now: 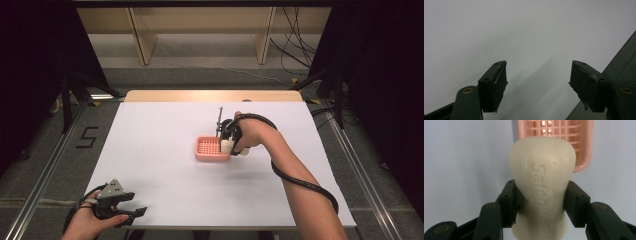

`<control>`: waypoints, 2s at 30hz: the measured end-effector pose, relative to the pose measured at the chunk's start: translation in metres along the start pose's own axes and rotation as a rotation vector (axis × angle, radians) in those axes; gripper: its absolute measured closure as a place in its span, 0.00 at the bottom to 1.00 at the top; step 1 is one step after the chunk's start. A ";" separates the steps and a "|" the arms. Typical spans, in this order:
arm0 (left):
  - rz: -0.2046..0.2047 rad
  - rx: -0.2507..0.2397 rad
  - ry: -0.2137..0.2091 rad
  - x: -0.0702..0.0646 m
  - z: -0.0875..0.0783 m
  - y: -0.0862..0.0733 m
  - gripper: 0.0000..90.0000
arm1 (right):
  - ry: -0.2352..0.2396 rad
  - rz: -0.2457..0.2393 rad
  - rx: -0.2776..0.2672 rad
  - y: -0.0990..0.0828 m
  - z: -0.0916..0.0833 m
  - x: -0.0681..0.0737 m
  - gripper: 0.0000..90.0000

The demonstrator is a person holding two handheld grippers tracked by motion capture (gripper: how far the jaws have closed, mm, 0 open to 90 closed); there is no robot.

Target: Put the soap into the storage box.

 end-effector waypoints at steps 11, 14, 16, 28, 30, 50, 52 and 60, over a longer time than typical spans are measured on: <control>0.010 0.012 0.011 0.002 0.000 -0.001 0.32 | -0.008 -0.039 -0.012 0.004 0.000 -0.005 0.56; 0.011 0.012 0.011 0.002 0.000 -0.001 0.32 | 0.000 -0.005 0.009 0.003 0.000 -0.003 0.56; 0.010 0.012 0.011 0.002 0.000 -0.001 0.32 | -0.002 -0.009 0.001 0.005 -0.001 -0.003 0.56; 0.008 0.014 0.006 0.002 -0.001 -0.001 0.32 | 0.009 -0.024 -0.025 0.014 0.000 -0.005 0.56; 0.009 0.014 0.006 0.002 -0.001 -0.001 0.32 | -0.008 -0.019 -0.003 0.013 -0.002 -0.006 0.56; 0.005 0.000 -0.003 0.000 -0.002 0.000 0.32 | -0.001 -0.003 -0.020 0.024 -0.003 -0.006 0.56; -0.003 -0.009 -0.003 0.000 -0.001 0.001 0.32 | -0.002 -0.004 -0.023 0.024 -0.004 -0.006 0.56; 0.004 0.001 -0.003 0.000 -0.002 0.000 0.32 | 0.005 -0.009 -0.029 0.026 -0.003 -0.008 0.56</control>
Point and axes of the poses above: each handheld gripper's, and its own axes: z roughly forward along the jaws, y roughly out of its top, x roughly to its left, the point moved 9 cm from there along z, roughly forward along the jaws, and after that the axes turned 3 degrees about -y, right-handed, at the moved point
